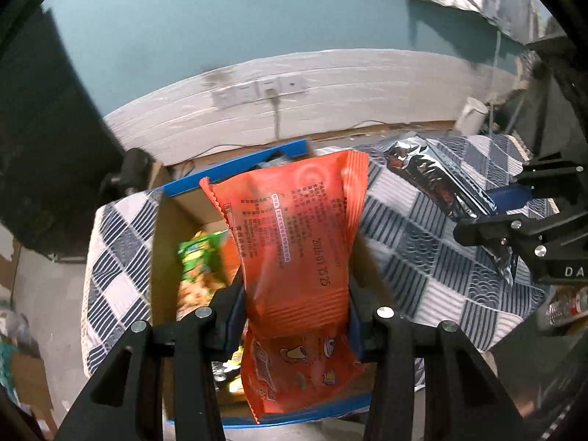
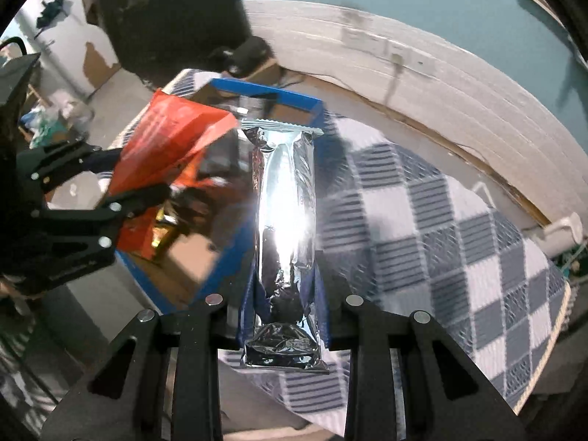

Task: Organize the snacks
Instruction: 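Carry red packet in left tool and silver bar in right tool over box, then open left tool releasing red packet while right tool releases silver bar into box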

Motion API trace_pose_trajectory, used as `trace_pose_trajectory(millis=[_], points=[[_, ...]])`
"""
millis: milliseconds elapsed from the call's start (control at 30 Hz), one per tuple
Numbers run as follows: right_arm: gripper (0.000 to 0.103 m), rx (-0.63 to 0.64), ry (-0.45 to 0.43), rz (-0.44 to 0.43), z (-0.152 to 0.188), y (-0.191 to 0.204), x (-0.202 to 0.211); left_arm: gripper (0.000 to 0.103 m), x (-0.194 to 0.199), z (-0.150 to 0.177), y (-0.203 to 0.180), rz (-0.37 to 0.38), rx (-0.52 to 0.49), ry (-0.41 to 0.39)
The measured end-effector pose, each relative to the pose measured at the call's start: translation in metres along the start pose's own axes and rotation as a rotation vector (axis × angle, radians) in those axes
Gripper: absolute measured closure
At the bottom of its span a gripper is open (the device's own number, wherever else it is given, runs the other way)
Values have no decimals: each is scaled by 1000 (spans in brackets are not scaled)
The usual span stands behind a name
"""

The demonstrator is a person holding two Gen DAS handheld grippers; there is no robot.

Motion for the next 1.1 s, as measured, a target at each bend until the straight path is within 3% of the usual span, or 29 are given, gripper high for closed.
trace_pose_trajectory(millis=[333, 667, 900, 1000, 1100], points=[[77, 19, 27, -57, -34, 47, -42, 57, -12, 18, 67, -39, 135, 12], [76, 34, 59, -67, -47, 71, -74, 55, -28, 27, 88, -24, 187, 37], [72, 26, 61, -78, -49, 75, -80, 39, -31, 29, 93, -43, 194, 45], [61, 20, 49, -71, -49, 73, -76, 31, -24, 27, 96, -34, 210, 27], [58, 16, 39, -67, -49, 72, -70, 26, -14, 24, 98, -35, 216, 5]])
Point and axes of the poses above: each gripper's, at about its wrist camera, not at the fingertips, and x roughly against the way its jaws point, y to its left, z to its underside, the point moved 5 cm from there along -x, roughly the way its jaws point, and after that the axes turned 9 degrees about x, right-handed, at the moved point
